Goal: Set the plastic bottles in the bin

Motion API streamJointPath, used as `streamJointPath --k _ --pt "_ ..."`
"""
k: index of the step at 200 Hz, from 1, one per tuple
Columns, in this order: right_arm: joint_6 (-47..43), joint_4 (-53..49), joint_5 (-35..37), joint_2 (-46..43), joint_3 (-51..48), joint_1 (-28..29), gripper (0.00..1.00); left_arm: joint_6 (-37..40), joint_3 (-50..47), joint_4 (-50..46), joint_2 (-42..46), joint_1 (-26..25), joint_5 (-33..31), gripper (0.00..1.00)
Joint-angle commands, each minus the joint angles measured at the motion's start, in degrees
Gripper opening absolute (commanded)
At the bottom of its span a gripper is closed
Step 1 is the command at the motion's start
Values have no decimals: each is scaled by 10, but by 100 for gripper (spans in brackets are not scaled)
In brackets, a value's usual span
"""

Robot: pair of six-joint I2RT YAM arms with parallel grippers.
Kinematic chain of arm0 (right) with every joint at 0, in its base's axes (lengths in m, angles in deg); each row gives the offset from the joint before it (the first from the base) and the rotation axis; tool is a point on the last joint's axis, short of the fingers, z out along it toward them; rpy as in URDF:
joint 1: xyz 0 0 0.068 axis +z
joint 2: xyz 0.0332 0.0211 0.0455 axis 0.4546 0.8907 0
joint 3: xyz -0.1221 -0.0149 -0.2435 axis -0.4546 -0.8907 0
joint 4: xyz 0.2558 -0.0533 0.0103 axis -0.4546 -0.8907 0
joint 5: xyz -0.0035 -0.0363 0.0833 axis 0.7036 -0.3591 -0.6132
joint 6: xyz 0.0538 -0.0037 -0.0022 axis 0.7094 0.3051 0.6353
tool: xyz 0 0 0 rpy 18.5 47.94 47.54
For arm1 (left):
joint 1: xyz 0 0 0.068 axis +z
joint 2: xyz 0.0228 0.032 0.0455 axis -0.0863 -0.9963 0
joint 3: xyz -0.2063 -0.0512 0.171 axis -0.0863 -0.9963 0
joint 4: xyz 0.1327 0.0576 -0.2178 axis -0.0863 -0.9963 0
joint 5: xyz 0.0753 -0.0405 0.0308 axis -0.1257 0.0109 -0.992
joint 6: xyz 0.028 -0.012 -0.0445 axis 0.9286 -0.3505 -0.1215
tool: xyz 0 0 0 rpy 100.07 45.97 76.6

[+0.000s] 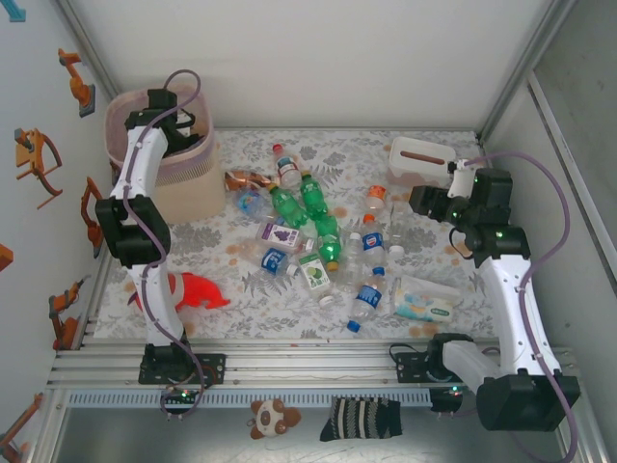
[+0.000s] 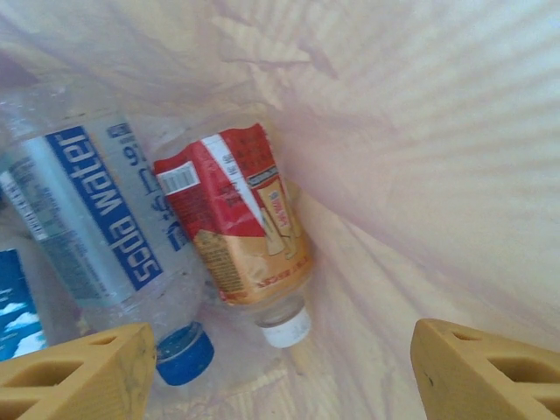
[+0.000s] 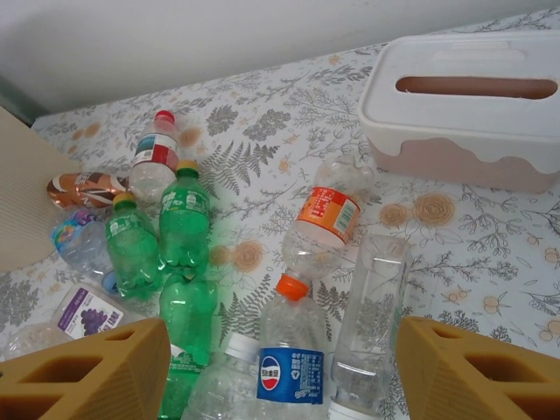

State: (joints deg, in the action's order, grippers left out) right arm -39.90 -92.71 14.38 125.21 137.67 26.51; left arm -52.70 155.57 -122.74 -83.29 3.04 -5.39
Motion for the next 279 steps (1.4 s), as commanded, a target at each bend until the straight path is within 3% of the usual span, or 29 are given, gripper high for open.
streamJointPath --k 1,56,95,202,279 --pt "0 6 -8 -12 -6 5 68 33 -5 1 2 -12 91 75" --pt "4 12 -11 -9 -9 5 68 82 -38 0 12 -44 190 74" --pt "-1 2 -9 -12 -6 5 68 103 -60 6 24 -60 205 74" --pt "-1 3 -7 -13 -3 5 68 61 -97 61 173 -65 116 76" --pt "-3 -1 -5 -10 6 5 68 69 -136 43 281 -105 76 76"
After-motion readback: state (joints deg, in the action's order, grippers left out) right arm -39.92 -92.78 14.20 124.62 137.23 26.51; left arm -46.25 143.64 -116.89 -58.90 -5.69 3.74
